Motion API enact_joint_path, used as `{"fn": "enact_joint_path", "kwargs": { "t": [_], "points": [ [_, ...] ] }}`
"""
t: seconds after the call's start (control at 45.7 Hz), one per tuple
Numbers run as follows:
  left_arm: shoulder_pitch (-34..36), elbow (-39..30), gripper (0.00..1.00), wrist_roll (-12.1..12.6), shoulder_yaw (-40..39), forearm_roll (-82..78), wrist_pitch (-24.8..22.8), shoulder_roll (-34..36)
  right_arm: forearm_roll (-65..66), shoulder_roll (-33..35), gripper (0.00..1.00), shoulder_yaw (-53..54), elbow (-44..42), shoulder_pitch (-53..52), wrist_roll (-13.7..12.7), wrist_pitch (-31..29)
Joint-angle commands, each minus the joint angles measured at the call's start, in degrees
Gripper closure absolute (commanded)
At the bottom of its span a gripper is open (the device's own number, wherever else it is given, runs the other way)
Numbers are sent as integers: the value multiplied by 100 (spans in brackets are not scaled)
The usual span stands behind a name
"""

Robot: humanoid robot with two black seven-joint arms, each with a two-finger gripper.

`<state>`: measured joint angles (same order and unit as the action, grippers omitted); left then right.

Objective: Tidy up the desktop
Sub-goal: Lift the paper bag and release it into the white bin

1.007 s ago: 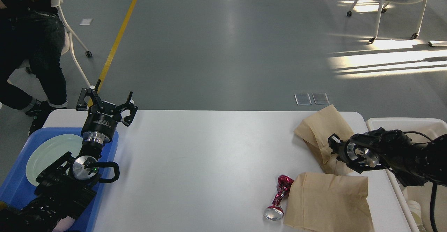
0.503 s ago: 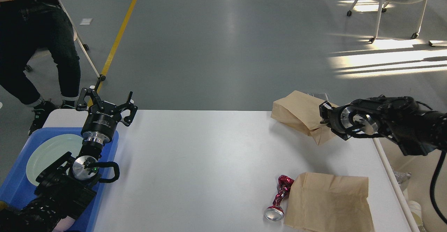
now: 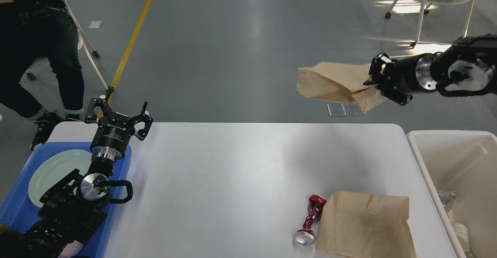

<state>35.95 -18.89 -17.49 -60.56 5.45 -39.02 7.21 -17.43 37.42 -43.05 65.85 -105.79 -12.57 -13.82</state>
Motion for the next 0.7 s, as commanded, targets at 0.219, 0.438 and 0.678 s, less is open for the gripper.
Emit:
{"fn": "enact_joint_path", "kwargs": {
  "t": [0.219,0.438,0.678],
  "points": [
    [0,-1,4,0,0,0,0,0,29,530,100,-502,-11,-830,0,-297],
    [0,-1,4,0,0,0,0,0,29,556,100,-942,-827,417,0,643],
    [0,-1,4,0,0,0,0,0,29,626,100,-801,-1979,2325,0,1329]
  ]
}}
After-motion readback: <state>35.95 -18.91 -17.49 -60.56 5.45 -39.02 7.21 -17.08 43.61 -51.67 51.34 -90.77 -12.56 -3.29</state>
